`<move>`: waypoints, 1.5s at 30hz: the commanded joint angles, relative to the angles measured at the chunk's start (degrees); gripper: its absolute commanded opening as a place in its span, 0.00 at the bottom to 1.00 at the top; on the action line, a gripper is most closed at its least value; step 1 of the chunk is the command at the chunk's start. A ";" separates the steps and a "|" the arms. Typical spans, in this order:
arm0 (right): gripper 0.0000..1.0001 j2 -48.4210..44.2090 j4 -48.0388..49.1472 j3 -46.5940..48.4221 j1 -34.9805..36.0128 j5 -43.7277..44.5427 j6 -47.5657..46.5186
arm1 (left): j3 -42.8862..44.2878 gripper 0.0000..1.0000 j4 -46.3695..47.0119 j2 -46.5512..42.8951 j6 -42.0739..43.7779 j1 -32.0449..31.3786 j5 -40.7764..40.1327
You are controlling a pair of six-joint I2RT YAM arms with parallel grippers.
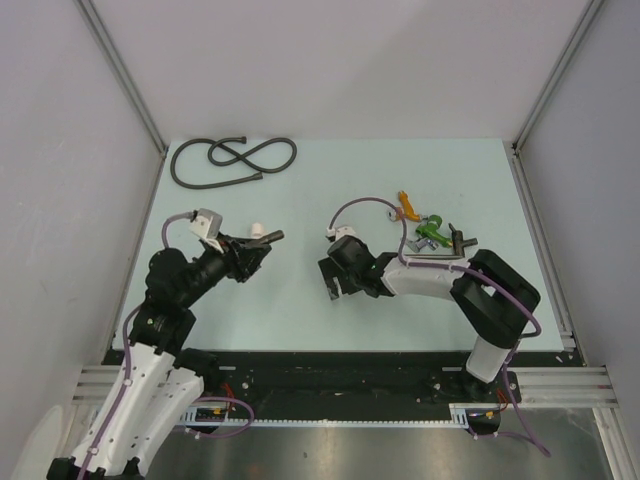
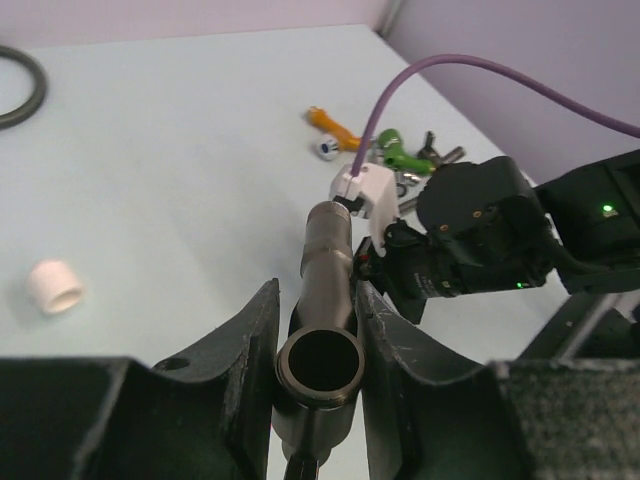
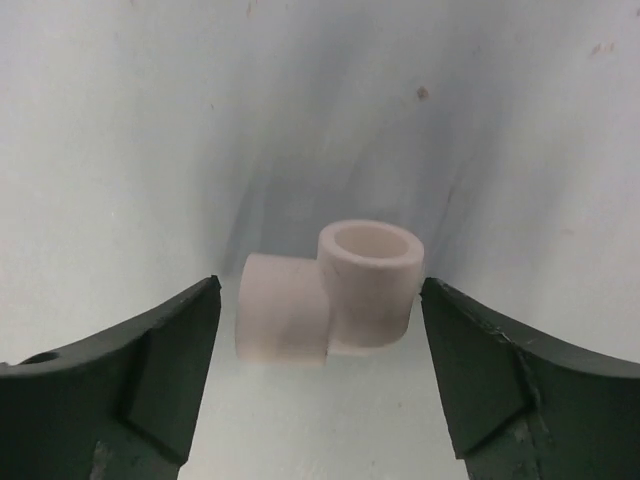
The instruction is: Install the water faucets
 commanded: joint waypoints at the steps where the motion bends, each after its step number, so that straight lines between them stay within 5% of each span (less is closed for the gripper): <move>1: 0.90 -6.36 -4.89 -1.51 -0.74 -2.88 3.48 | 0.39 0.00 9.38 2.01 -2.73 -0.21 11.53; 4: 1.00 -11.73 -6.20 -1.43 -2.41 -5.17 3.39 | 1.88 0.00 10.95 3.59 -3.09 -0.21 13.56; 11: 1.00 -30.00 -5.42 -4.85 -8.48 -10.27 1.99 | 5.31 0.01 12.55 5.44 -2.91 -0.21 16.38; 17: 1.00 -50.72 1.95 -12.04 -11.03 -5.28 -0.39 | 7.33 0.02 13.34 6.23 -2.03 -0.21 16.65; 21: 1.00 -59.01 3.71 -15.30 -11.38 2.79 -1.18 | 8.48 0.05 13.52 7.29 -1.24 -0.21 18.22; 24: 1.00 -61.22 4.07 -16.54 -13.48 -0.76 -2.58 | 7.69 0.06 15.53 7.38 -0.54 -0.29 19.99; 35: 0.77 -45.68 4.60 -14.53 -20.52 -27.21 5.93 | 5.49 0.00 14.84 4.22 1.83 -0.21 22.53; 45: 0.68 -23.45 -1.90 -5.30 -20.00 -27.67 11.12 | 0.75 0.00 13.96 -0.71 4.12 -0.21 24.12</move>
